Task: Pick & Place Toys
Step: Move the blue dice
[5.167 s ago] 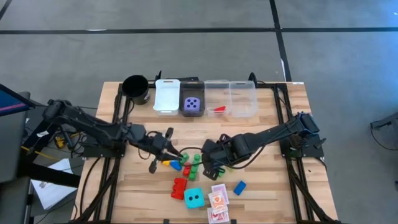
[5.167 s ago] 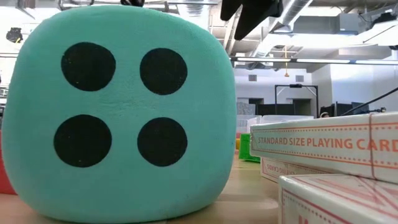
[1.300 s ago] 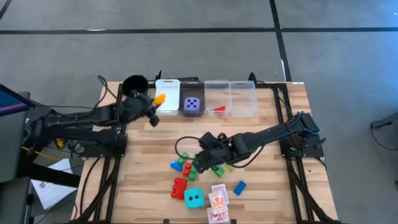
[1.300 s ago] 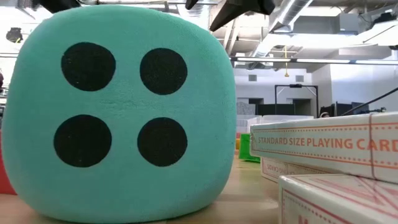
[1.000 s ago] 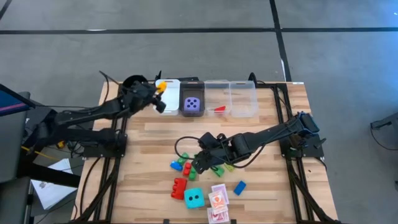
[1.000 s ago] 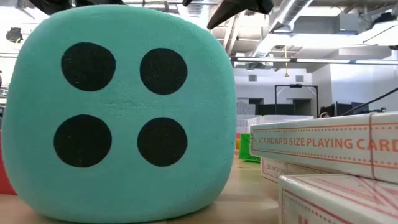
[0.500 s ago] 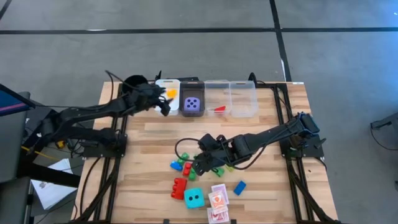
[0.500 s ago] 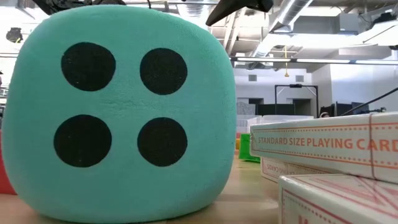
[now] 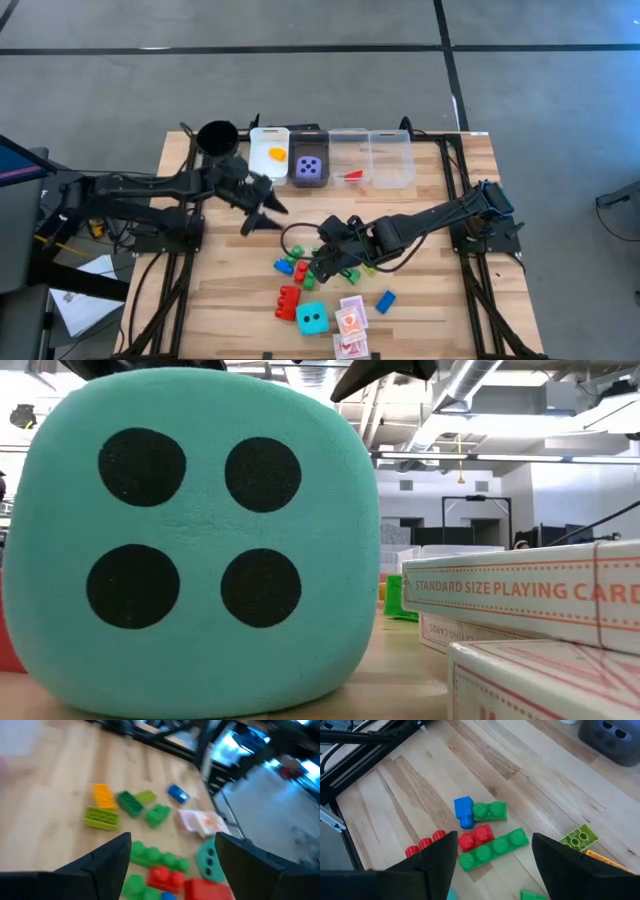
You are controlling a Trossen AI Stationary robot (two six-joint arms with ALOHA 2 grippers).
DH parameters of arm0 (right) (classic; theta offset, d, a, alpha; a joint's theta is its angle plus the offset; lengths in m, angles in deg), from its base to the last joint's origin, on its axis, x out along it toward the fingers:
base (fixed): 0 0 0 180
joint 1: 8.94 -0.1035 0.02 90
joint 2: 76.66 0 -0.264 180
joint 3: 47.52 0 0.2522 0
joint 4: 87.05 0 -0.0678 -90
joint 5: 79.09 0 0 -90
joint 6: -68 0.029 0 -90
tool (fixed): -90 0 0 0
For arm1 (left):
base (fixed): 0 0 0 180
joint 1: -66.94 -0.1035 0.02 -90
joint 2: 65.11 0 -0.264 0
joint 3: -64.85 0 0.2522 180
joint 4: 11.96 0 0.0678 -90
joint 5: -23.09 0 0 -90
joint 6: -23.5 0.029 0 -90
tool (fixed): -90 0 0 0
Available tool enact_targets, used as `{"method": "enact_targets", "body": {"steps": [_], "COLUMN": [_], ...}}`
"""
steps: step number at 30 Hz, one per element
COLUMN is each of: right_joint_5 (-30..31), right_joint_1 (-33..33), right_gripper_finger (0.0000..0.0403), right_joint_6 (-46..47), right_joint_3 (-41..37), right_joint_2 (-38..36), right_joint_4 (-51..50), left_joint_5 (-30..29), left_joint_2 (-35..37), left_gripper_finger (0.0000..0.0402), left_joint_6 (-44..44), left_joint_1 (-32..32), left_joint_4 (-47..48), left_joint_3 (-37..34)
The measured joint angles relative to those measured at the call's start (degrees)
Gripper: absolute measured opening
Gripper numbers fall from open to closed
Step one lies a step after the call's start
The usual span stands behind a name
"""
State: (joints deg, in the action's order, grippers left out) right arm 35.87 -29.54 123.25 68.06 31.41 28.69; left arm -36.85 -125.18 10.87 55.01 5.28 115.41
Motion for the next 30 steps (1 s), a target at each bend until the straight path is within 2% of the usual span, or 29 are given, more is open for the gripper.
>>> {"method": "enact_targets", "body": {"steps": [5, 8, 11, 14, 18, 25, 30], "right_joint_5": [-3.25, -9.78, -17.37, -21.57, -22.06, -18.16, -18.90], "right_joint_1": [0.00, 0.02, -0.56, -2.31, -6.00, -14.10, -18.00], "right_gripper_finger": [0.0249, 0.0249, 0.0249, 0.0249, 0.0249, 0.0249, 0.0249], "right_joint_6": [2.85, 8.29, 21.67, 35.93, 46.02, 59.02, 63.79], "right_joint_3": [0.00, 0.00, 0.00, -0.59, -1.27, -1.40, -0.88], "right_joint_2": [0.00, 0.00, 0.00, 0.02, 0.19, 3.34, 8.78], "right_joint_4": [-1.46, -3.61, -6.51, -6.88, -5.99, -5.03, 3.73], "left_joint_5": [-2.77, -6.24, -8.91, -10.27, -10.60, -10.59, -10.60], "left_joint_2": [-0.10, -0.10, -0.10, -0.10, -0.10, -0.10, -0.13], "left_gripper_finger": [0.0281, 0.0281, 0.0281, 0.0281, 0.0281, 0.0281, 0.0281], "left_joint_6": [0.59, 0.64, 0.69, 0.65, 0.13, -0.02, -0.06], "left_joint_1": [5.96, 8.02, 9.10, 9.41, 9.41, 9.41, 9.41], "left_joint_4": [-0.12, -0.11, -0.11, -0.11, -0.11, -0.07, 0.09], "left_joint_3": [0.00, 0.00, 0.00, 0.00, 0.00, 0.00, -0.04]}}
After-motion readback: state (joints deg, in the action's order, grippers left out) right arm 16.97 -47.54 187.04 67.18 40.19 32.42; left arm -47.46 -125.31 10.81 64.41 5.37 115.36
